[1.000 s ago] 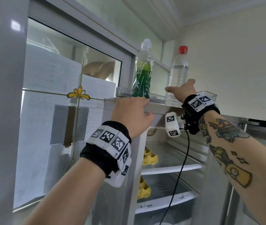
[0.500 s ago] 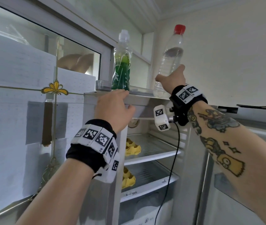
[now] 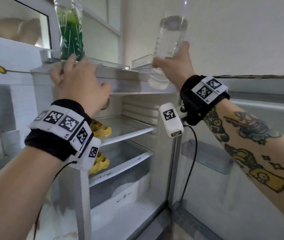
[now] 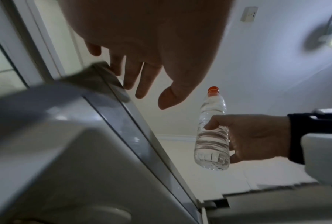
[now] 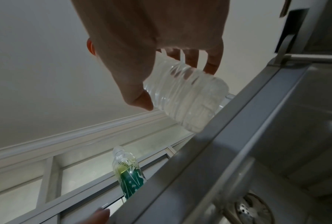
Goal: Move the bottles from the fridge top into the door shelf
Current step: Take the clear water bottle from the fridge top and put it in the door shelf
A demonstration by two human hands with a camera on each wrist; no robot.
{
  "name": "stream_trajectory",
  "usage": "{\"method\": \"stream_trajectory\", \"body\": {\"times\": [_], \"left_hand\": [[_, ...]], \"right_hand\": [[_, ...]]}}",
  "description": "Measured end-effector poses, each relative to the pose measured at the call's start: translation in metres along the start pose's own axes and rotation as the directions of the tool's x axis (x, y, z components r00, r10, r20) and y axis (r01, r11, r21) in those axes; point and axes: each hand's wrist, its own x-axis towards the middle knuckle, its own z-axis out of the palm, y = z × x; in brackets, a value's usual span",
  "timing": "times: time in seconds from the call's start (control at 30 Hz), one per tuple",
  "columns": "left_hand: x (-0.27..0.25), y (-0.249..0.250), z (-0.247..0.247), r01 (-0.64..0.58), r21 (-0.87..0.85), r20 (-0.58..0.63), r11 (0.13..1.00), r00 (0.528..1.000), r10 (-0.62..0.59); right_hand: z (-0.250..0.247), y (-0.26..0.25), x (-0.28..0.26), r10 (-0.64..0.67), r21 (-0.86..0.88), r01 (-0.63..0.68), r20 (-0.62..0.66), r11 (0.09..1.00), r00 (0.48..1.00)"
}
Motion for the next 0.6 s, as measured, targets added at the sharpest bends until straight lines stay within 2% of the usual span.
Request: {"method": "stream_trajectory", "body": {"times": [0.17,0.37,0.5,0.6], "left_hand": [[-0.021,0.046,0.025,-0.141,-0.174,0.024,0.975,0.989,0.148],[-0.059,0.109,0.071,-0.249,-0.306,0.196,0.919,0.928,0.316],[-0.083,0.146,0.109,-0.241,-0.348,0.38,0.906,0.847,0.372],[-0.105,0.17,0.139,-0.226,-0.369,0.537,0.901,0.74,0.405]], "right_hand": [[-0.038,0.027,-0.034,0.033,0.039,-0.034,0.017,0.999,0.999],[-0.086,0.075,-0.084,0.119,0.039,-0.119,-0.018,0.992,0.993],[-0.121,0.105,-0.118,0.233,0.011,-0.233,-0.053,0.972,0.971],[-0.148,0.129,-0.143,0.317,0.01,-0.318,-0.102,0.948,0.943]]}}
